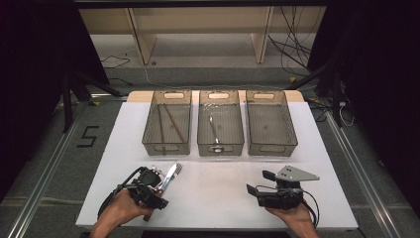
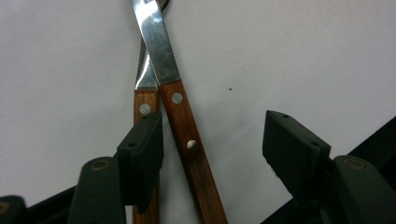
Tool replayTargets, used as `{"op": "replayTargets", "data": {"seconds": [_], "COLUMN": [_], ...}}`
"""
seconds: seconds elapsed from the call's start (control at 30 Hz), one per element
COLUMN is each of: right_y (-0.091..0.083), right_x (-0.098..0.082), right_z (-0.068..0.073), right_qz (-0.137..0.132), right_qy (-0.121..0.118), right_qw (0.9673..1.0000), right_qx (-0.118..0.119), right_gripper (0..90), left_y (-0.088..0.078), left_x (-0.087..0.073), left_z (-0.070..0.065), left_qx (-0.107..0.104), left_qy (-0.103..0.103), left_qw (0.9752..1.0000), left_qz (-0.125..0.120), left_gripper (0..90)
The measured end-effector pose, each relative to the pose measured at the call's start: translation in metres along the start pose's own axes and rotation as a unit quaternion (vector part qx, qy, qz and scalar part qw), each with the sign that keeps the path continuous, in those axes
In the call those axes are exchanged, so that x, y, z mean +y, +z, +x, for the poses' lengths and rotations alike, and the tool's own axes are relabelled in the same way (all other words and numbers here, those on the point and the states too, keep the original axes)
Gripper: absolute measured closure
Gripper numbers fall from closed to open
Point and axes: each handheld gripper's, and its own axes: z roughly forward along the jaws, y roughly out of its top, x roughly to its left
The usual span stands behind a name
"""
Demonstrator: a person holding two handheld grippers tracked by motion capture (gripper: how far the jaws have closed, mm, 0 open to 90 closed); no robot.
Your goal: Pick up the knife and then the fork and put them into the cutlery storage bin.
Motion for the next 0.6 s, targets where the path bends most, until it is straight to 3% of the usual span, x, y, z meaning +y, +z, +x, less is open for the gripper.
{"op": "replayTargets", "data": {"seconds": [0.27, 0.6], "right_y": [-0.001, -0.001], "right_x": [0.0, 0.0], "right_z": [0.001, 0.001], "right_qz": [-0.003, -0.003], "right_qy": [-0.002, -0.002], "right_qw": [1.0, 1.0], "right_qx": [0.001, 0.002], "right_gripper": [23.7, 23.7], "left_y": [0.006, 0.015], "left_x": [0.0, -0.002], "left_z": [-0.003, -0.006], "left_qx": [0.004, 0.017], "left_qy": [-0.006, -0.005], "left_qw": [0.9999, 0.9994], "left_qz": [0.013, 0.031], "left_gripper": [33.3, 36.4]}}
